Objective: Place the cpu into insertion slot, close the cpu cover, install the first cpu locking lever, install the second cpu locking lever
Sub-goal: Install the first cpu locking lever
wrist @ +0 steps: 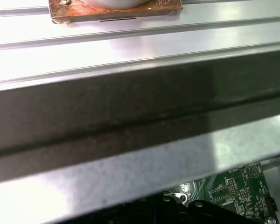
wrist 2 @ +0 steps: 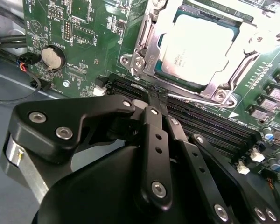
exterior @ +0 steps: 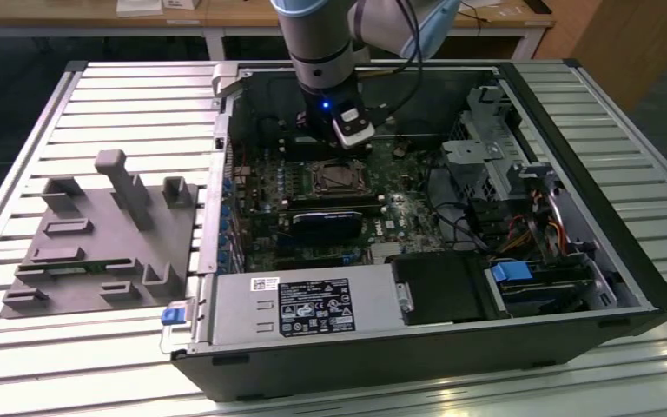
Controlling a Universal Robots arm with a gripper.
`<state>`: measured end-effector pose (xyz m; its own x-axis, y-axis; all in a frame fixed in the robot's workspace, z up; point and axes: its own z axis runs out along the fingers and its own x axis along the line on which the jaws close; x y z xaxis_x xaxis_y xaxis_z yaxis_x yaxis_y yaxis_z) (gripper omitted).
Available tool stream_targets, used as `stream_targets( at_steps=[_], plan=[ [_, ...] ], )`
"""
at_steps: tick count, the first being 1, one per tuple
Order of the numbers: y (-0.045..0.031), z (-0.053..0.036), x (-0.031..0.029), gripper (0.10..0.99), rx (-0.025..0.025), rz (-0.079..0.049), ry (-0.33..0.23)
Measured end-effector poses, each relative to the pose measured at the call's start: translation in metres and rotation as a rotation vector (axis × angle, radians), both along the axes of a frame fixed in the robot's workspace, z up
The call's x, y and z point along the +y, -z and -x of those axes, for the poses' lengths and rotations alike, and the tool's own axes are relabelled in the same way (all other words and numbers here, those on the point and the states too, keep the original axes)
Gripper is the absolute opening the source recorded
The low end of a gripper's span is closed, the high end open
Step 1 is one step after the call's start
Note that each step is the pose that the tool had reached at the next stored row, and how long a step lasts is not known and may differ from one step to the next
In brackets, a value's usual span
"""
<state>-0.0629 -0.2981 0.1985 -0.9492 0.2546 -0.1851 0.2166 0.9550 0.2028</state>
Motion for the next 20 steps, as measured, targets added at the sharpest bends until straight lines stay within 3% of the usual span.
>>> stream_targets(
  at_steps=[20],
  plan=[
    [0.0062, 0.0003, 0.0001, 0.102, 0.0001, 0.022, 0.088]
  ],
)
